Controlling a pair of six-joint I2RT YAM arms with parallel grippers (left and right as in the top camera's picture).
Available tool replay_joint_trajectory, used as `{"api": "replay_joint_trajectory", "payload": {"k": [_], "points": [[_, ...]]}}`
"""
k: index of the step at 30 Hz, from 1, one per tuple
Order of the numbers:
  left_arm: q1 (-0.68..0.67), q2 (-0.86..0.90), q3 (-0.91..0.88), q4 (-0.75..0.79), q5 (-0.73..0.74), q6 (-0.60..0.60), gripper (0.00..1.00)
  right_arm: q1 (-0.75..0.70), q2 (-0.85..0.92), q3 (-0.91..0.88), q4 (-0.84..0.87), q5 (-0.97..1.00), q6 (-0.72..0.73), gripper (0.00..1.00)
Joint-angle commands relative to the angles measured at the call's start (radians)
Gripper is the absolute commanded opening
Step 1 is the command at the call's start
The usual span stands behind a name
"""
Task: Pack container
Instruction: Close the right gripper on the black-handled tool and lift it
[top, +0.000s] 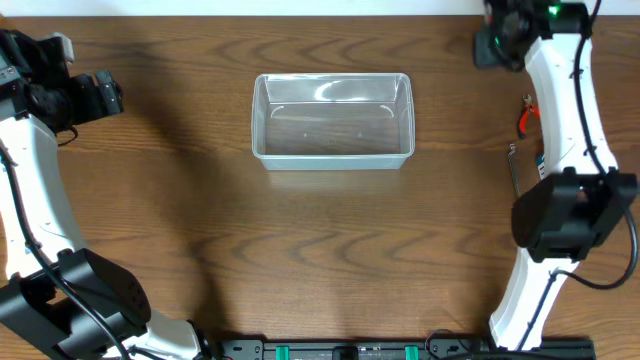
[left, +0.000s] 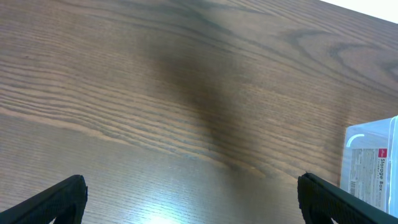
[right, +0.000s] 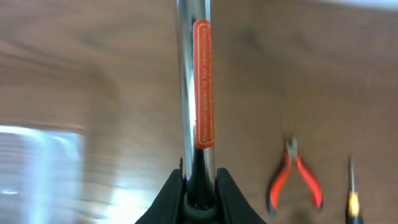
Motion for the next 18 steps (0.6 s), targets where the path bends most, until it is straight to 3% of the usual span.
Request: {"api": "replay_joint_trajectory", "payload": {"k": [1,9,18], "points": [[0.0,0.0,0.014,-0.003,0.013,-0.006,0.98,0.088,-0.001,0.124,-0.024,-0.103,-0.123,0.01],[0.0,0.0,0.014,-0.003,0.013,-0.006,0.98,0.275,-0.001,0.211,-0.103,-0.333,-0.327,0.01],[0.0,0.0,0.014,-0.003,0.013,-0.006,0.98,0.442,-0.001,0.194,-0.332,-0.293,-0.57,0.01]]}}
